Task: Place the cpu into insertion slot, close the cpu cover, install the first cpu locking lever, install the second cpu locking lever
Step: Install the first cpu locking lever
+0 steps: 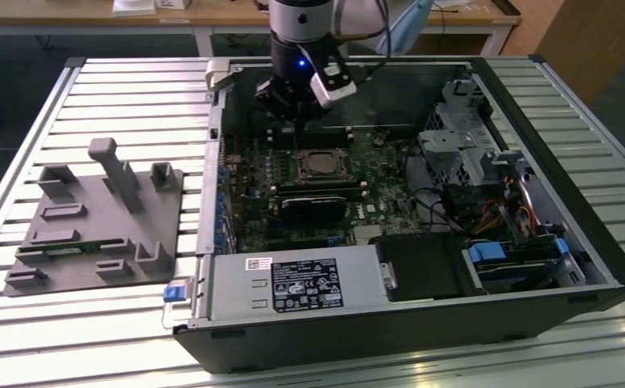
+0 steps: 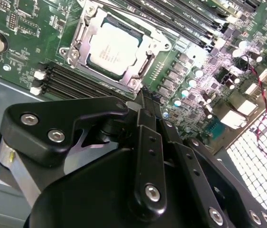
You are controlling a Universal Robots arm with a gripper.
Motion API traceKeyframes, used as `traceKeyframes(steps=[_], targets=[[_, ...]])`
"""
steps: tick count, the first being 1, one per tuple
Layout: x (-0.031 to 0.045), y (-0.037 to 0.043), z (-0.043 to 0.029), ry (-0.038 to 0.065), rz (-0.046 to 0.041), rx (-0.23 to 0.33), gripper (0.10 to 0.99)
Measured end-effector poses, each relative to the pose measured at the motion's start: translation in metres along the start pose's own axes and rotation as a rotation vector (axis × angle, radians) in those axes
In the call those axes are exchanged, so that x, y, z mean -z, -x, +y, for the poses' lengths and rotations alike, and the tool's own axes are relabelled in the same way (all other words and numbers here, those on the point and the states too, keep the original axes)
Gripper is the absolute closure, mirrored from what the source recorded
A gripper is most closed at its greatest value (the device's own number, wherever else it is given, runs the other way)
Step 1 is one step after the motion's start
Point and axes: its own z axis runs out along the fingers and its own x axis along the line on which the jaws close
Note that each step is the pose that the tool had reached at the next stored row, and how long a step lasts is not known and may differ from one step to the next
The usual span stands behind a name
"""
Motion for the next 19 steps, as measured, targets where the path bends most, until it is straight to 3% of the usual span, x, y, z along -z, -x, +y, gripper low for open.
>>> traceKeyframes(steps=[19], targets=[[0.0003, -0.0205, -0.0006, 0.0, -0.0003, 0.002, 0.98]])
